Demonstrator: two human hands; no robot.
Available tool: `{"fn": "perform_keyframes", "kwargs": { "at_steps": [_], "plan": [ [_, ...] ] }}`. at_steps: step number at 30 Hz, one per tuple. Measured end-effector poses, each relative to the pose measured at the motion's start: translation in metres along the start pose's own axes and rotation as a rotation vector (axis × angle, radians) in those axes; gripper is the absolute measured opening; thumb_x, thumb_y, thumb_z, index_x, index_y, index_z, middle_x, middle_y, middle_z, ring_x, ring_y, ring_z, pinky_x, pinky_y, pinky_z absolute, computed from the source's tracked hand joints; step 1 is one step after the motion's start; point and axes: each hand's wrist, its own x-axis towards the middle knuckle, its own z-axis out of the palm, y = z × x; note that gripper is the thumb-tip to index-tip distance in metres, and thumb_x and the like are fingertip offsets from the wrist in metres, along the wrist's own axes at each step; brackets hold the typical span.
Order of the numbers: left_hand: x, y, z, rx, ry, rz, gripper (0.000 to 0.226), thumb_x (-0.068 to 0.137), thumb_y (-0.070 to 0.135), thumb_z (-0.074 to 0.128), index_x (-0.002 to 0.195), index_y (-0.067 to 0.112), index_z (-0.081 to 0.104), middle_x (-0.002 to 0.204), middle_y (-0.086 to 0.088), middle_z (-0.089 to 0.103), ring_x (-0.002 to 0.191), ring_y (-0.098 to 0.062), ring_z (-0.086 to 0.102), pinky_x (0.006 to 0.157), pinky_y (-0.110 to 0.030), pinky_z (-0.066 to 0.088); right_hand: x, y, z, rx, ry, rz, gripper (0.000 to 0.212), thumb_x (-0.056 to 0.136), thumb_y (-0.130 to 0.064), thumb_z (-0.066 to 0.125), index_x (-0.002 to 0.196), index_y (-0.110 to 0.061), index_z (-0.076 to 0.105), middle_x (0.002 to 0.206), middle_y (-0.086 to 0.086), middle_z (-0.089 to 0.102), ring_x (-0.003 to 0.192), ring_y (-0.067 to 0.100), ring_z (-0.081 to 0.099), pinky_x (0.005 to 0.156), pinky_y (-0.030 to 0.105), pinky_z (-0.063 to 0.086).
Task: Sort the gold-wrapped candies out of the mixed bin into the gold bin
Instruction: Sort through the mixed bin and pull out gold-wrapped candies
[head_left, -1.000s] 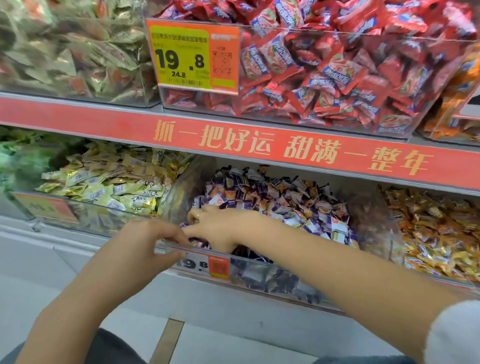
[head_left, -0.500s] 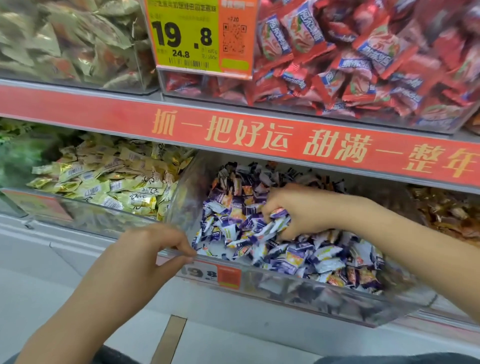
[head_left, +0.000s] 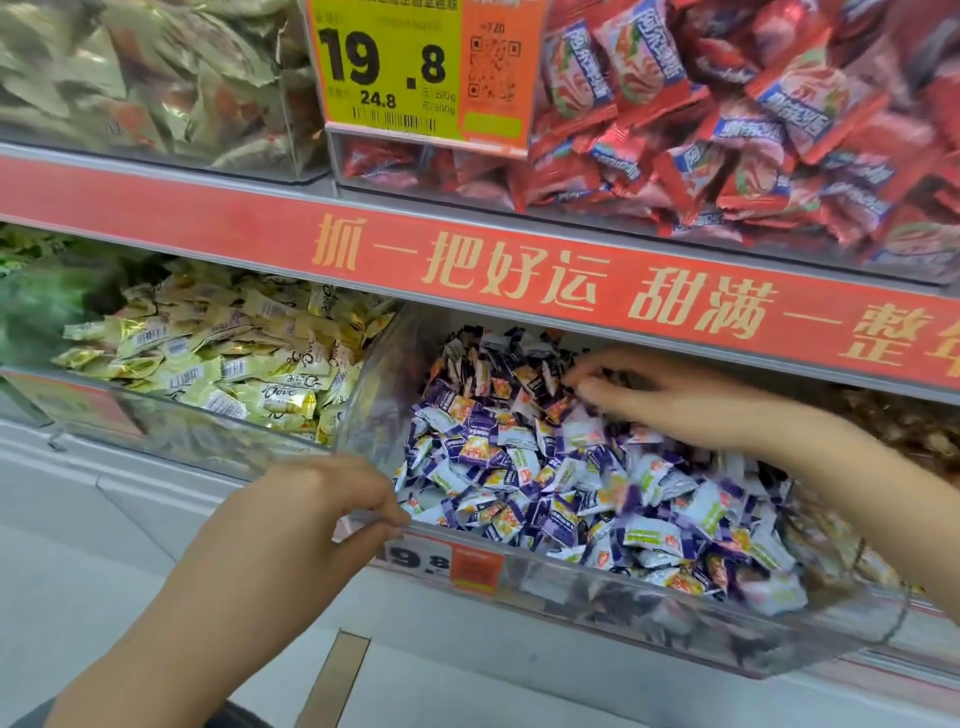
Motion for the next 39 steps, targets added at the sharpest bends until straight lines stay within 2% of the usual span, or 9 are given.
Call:
{"fn": "perform_keyframes", "kwargs": {
  "at_steps": [3, 10, 21, 25, 27, 29, 31, 35, 39],
  "plan": [
    [0.004, 0.009, 0.003, 0.008, -0.039, 0.035, 0.039, 0.074, 0.019, 0.079, 0.062, 0.047, 0.056, 0.073, 0.031, 0.060, 0.061, 0.022, 0.047, 0.052, -0.018, 0.036, 0.043, -0.003, 0.014, -0.010, 0.095, 0.021, 0.081, 0.081, -0.060, 0.059, 0.149, -0.036, 0.021, 0.153, -0.011, 0.028, 0.136, 0.023, 0.037, 0.110, 0.031, 0.029],
    [0.011, 0.010, 0.003, -0.037, -0.097, -0.022, 0.036, 0.076, 0.022, 0.076, 0.056, 0.046, 0.057, 0.077, 0.029, 0.064, 0.071, 0.014, 0.056, 0.053, -0.009, 0.038, 0.110, -0.036, 0.022, -0.257, -0.188, 0.057, 0.109, 0.080, -0.045, 0.071, 0.152, -0.019, -0.006, 0.161, 0.002, -0.004, 0.147, 0.023, 0.004, 0.116, 0.041, 0.015],
    [0.005, 0.016, -0.004, -0.092, -0.168, -0.097, 0.016, 0.076, 0.028, 0.076, 0.067, 0.039, 0.069, 0.082, 0.031, 0.063, 0.079, 0.005, 0.060, 0.067, -0.027, 0.048, 0.048, -0.027, 0.036, -0.327, -0.153, -0.220, 0.068, 0.084, -0.037, 0.070, 0.142, -0.033, 0.036, 0.148, -0.003, 0.034, 0.131, 0.018, 0.039, 0.106, 0.027, 0.033],
    [0.001, 0.021, -0.005, -0.074, -0.162, -0.096, 0.022, 0.079, 0.026, 0.074, 0.063, 0.038, 0.065, 0.088, 0.034, 0.060, 0.082, 0.005, 0.059, 0.073, -0.030, 0.049, 0.003, -0.028, 0.034, -0.542, -0.063, -0.358, 0.049, 0.084, -0.026, 0.063, 0.124, -0.050, 0.045, 0.133, -0.010, 0.040, 0.099, 0.011, 0.044, 0.072, 0.032, 0.041],
    [0.001, 0.022, -0.007, -0.046, -0.165, -0.099, 0.020, 0.081, 0.028, 0.071, 0.064, 0.038, 0.065, 0.090, 0.035, 0.059, 0.083, 0.007, 0.058, 0.074, -0.031, 0.050, -0.015, -0.024, 0.030, -0.634, -0.051, -0.325, 0.056, 0.083, -0.019, 0.053, 0.124, -0.054, 0.041, 0.142, -0.013, 0.033, 0.108, 0.013, 0.039, 0.076, 0.032, 0.035],
    [0.000, 0.023, -0.009, -0.010, -0.161, -0.107, 0.023, 0.082, 0.030, 0.069, 0.063, 0.040, 0.062, 0.087, 0.030, 0.062, 0.083, 0.008, 0.058, 0.075, -0.030, 0.050, -0.031, -0.017, 0.027, -0.684, -0.034, -0.284, 0.053, 0.088, -0.026, 0.051, 0.126, -0.059, 0.035, 0.149, -0.017, 0.025, 0.127, 0.015, 0.029, 0.094, 0.037, 0.031],
    [-0.001, 0.024, -0.011, 0.025, -0.156, -0.108, 0.026, 0.084, 0.031, 0.068, 0.062, 0.042, 0.059, 0.084, 0.027, 0.062, 0.083, 0.009, 0.057, 0.074, -0.027, 0.050, -0.043, -0.005, 0.022, -0.682, -0.023, -0.231, 0.038, 0.093, -0.055, 0.046, 0.125, -0.065, 0.029, 0.151, -0.022, 0.021, 0.136, 0.010, 0.020, 0.107, 0.040, 0.024],
    [-0.001, 0.024, -0.012, 0.068, -0.148, -0.081, 0.030, 0.086, 0.032, 0.066, 0.061, 0.044, 0.055, 0.083, 0.030, 0.059, 0.081, 0.011, 0.054, 0.068, -0.018, 0.047, -0.065, 0.018, 0.016, -0.594, -0.038, -0.080, 0.032, 0.084, -0.071, 0.019, 0.114, -0.077, 0.023, 0.154, -0.027, 0.009, 0.141, 0.007, 0.014, 0.112, 0.042, 0.020],
    [-0.003, 0.021, -0.013, 0.080, -0.145, -0.033, 0.025, 0.084, 0.033, 0.067, 0.064, 0.045, 0.056, 0.081, 0.030, 0.058, 0.086, 0.008, 0.054, 0.076, -0.025, 0.049, -0.072, 0.024, 0.020, -0.523, -0.060, -0.034, 0.039, 0.077, -0.078, 0.017, 0.116, -0.078, 0.018, 0.156, -0.024, 0.005, 0.143, 0.009, 0.013, 0.114, 0.044, 0.018]
  ]
}}
